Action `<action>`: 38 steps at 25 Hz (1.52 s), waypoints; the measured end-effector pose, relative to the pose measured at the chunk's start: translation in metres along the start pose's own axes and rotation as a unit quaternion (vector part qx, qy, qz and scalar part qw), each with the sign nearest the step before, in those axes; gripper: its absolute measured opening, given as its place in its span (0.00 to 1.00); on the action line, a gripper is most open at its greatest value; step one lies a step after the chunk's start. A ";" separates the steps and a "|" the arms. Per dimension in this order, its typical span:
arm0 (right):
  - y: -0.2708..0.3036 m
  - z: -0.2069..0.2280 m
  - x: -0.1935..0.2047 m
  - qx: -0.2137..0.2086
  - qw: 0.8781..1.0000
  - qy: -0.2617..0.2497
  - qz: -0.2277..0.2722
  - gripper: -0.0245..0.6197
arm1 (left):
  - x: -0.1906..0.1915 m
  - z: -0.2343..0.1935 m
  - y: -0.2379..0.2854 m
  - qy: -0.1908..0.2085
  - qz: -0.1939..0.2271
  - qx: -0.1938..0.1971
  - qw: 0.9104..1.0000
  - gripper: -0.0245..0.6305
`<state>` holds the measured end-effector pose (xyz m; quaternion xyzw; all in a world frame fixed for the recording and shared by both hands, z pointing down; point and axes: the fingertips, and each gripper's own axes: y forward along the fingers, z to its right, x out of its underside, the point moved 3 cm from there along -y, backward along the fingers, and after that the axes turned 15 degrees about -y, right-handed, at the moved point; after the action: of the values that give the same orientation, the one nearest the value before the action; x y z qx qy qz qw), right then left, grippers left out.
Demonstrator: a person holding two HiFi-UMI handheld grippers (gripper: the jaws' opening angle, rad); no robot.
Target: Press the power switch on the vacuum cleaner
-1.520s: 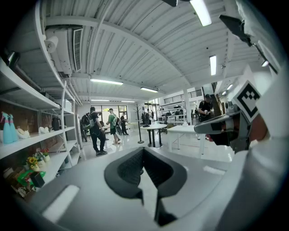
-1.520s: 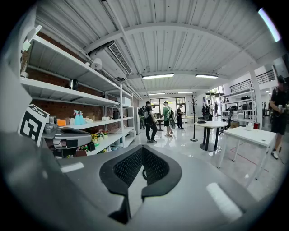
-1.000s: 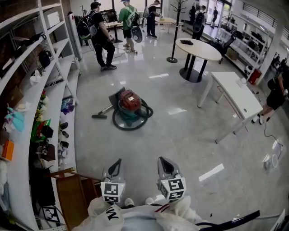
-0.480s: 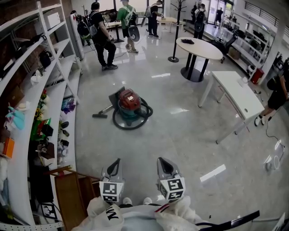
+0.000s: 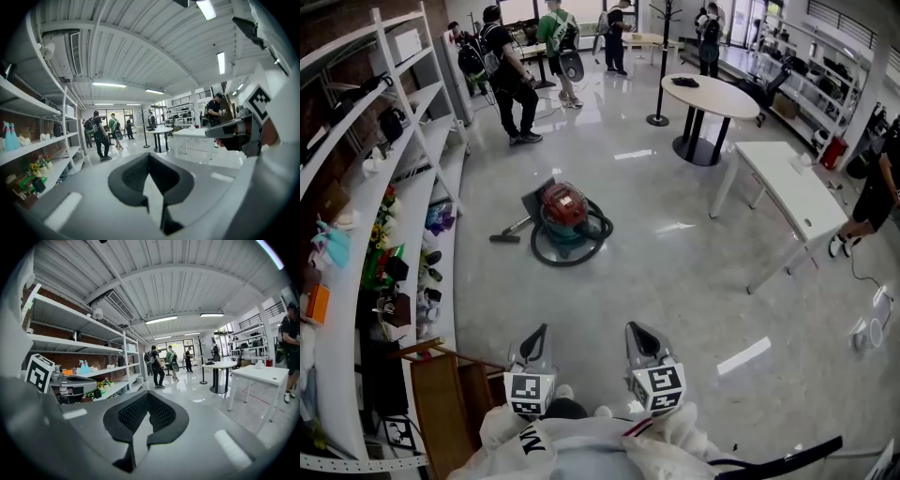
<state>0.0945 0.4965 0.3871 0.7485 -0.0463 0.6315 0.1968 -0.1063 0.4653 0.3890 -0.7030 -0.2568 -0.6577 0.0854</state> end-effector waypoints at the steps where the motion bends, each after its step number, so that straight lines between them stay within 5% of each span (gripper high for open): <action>1: 0.000 0.001 0.000 -0.001 1.000 0.000 0.001 0.04 | 0.000 0.000 0.000 0.001 0.001 -0.001 1.000 0.04; 18: 0.015 0.010 0.001 0.002 1.000 -0.005 -0.009 0.04 | 0.000 -0.003 0.022 -0.004 0.001 0.008 1.000 0.04; 38: 0.099 0.023 -0.005 0.001 0.999 -0.003 -0.033 0.04 | -0.008 -0.057 0.090 -0.021 -0.017 0.009 1.000 0.04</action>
<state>0.0832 0.3969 0.4028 0.7518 -0.0218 0.6224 0.2165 -0.1138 0.3602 0.4081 -0.7112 -0.2764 -0.6420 0.0751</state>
